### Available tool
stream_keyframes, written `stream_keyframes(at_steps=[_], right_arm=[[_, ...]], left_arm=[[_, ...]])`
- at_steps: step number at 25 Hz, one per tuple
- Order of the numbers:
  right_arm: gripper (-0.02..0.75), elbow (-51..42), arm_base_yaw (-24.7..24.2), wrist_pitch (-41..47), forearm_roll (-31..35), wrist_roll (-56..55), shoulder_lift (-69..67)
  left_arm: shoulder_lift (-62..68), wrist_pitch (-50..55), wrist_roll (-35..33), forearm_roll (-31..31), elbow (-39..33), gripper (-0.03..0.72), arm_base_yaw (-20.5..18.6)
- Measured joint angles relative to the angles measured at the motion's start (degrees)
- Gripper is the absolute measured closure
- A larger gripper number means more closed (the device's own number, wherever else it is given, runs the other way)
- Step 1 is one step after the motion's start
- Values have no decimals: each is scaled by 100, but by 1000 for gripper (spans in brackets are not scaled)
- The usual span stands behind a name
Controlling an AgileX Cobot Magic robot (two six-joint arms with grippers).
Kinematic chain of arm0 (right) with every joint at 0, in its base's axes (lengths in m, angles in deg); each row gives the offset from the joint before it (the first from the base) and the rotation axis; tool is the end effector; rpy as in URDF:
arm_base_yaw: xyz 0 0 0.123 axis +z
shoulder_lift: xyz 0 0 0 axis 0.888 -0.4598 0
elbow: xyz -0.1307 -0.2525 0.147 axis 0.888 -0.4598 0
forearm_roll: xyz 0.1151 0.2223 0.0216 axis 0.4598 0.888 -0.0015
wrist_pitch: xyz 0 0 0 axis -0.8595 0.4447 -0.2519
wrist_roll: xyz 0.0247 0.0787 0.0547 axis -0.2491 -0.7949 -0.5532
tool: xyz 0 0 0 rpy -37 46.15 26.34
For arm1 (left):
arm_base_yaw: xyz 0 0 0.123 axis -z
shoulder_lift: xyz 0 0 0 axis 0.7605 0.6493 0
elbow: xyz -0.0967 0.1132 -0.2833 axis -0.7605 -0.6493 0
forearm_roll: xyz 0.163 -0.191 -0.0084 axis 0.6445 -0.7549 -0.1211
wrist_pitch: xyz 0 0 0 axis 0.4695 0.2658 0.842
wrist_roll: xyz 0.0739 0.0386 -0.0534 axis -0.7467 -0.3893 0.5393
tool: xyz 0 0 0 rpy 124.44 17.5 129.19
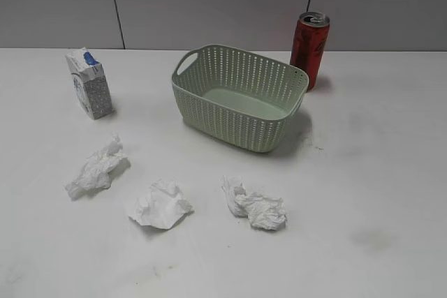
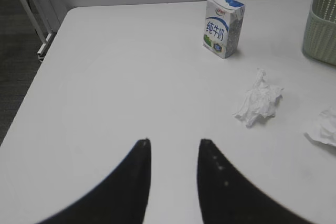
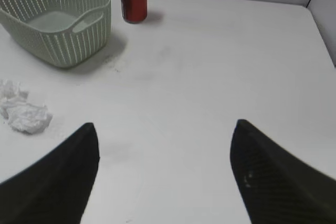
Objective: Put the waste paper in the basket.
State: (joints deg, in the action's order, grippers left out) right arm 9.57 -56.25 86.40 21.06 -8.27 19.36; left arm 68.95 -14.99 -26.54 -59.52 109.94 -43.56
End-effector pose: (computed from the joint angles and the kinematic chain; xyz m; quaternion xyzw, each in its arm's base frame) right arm -0.0181 0.0067 0.2698 -0.0715 0.8276 0.0669 0.5528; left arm -0.0342 0.0012 0.2746 0.0940 0.8443 -0.0097 0.5274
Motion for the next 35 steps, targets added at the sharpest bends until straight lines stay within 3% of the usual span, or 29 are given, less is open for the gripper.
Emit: stream_keyframes(at_steps=[11,19,22,25,27,35], right_arm=[[150,38,0,-1201,0,0,-772],[150,66,0,-1451,341,508,-2001],[150,140,0,-1457,847,932,-2603],[150,248,0,-1474,1328,1298,-3281],[150,346,0,-1474,1581,1511,-3690],[150,1153,0,-1019,2170,2025,-5729]], left_arm=[[0,0,0,0,0,452,0],[0,0,0,0,0,431,0],[0,0,0,-15,0,336,0],[0,0,0,-109,0,146,0],[0,0,0,-167,0,62,0],[0,0,0,-210,0,48,0]])
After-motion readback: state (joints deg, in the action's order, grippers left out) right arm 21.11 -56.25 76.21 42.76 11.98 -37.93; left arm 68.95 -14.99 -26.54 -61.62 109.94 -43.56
